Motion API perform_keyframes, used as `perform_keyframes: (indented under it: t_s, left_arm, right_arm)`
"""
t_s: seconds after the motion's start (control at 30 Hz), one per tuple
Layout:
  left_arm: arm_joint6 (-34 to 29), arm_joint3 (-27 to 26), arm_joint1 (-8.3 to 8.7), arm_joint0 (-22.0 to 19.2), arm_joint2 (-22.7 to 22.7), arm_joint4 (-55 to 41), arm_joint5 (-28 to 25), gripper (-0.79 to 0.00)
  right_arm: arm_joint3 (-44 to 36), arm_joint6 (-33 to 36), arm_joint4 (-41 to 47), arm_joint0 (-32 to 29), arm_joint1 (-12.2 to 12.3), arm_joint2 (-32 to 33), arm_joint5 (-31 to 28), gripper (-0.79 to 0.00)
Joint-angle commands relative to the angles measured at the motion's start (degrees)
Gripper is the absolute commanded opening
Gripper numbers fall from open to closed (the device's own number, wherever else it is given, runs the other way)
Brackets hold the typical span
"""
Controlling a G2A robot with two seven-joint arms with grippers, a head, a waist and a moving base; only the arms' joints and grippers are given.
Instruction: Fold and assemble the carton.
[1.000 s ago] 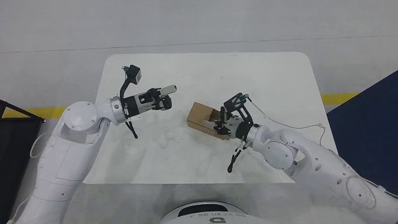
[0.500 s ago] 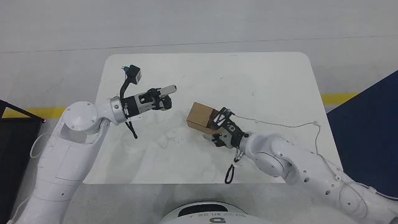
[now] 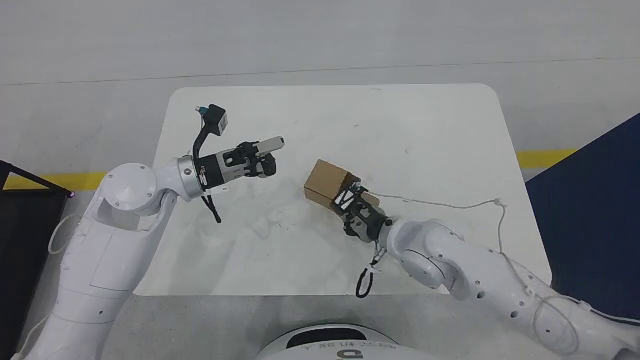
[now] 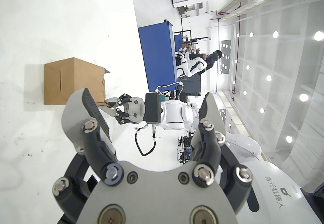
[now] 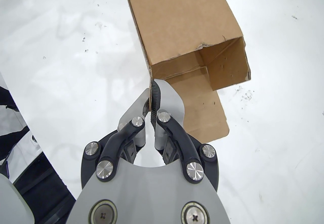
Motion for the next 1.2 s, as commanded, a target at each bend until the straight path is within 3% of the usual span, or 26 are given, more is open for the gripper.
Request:
perform_keyframes:
  t_s: [0.0, 0.43, 0.67, 0.83, 0.93, 1.17]
  left_arm:
    - [0.0, 0.0, 0.00, 0.0, 0.0, 0.0, 0.0, 0.000]
    - [0.0, 0.0, 0.00, 0.0, 0.0, 0.0, 0.0, 0.000]
    - [0.0, 0.0, 0.00, 0.0, 0.0, 0.0, 0.0, 0.000]
    - [0.0, 0.0, 0.00, 0.0, 0.0, 0.0, 0.0, 0.000]
    - [0.0, 0.0, 0.00, 0.0, 0.0, 0.0, 0.0, 0.000]
    - [0.0, 0.0, 0.00, 0.0, 0.0, 0.0, 0.0, 0.000]
  right_arm:
    - [-1.2, 0.5, 0.4, -0.5, 0.3, 1.9, 0.7, -0.785]
    - [-2.1, 0.6, 0.6, -1.1, 0.4, 3.4, 2.0, -0.785]
    - [-2.4, 10.4, -9.6, 3.0, 0.8, 5.4, -7.0, -0.785]
    - [-6.3, 21.8, -14.7, 5.1, 2.0, 7.4, -21.1, -0.785]
    - [-7.4, 25.6, -15.8, 5.5, 2.3, 8.5, -23.4, -0.785]
    - [-7.4, 25.6, -15.8, 5.5, 2.3, 8.5, -23.4, -0.785]
